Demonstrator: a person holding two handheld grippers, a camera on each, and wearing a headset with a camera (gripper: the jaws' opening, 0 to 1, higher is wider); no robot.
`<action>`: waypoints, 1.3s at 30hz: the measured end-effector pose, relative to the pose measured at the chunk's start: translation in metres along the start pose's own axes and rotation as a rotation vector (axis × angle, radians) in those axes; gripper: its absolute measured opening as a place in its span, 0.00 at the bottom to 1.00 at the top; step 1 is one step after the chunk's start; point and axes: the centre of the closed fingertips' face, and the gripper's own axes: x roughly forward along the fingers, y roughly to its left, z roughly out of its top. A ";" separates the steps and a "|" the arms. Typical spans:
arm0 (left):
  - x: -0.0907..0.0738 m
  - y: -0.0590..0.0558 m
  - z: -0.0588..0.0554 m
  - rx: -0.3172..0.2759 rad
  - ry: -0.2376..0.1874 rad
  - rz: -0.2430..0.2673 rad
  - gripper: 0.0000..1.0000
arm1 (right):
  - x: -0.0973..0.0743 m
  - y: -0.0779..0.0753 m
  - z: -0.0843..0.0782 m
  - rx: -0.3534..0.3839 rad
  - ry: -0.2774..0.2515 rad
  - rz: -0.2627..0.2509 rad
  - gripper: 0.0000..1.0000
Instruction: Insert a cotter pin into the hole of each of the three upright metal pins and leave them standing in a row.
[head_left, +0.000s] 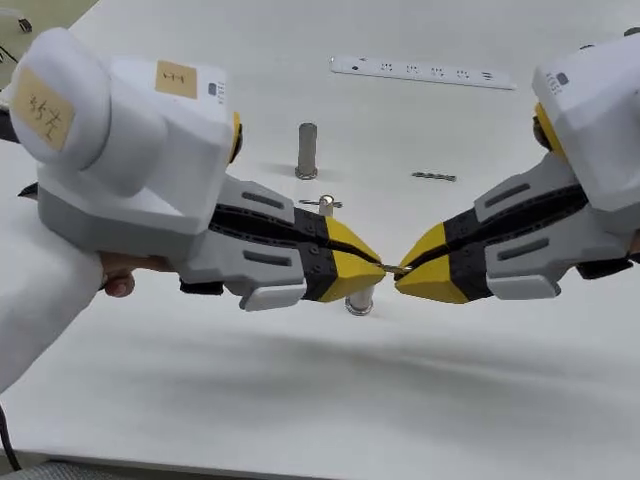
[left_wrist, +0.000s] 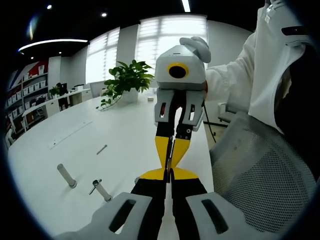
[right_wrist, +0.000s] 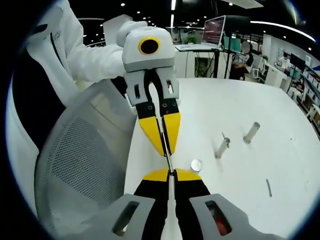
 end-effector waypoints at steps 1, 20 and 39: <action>0.000 0.000 -0.002 0.005 0.006 -0.005 0.00 | 0.000 0.001 -0.001 0.000 0.003 0.004 0.00; -0.005 0.029 -0.028 -0.069 0.068 0.101 0.20 | -0.009 -0.010 -0.024 0.052 0.030 -0.042 0.00; 0.016 0.048 -0.038 -0.053 0.148 0.098 0.21 | 0.000 -0.033 -0.056 0.048 0.131 -0.102 0.00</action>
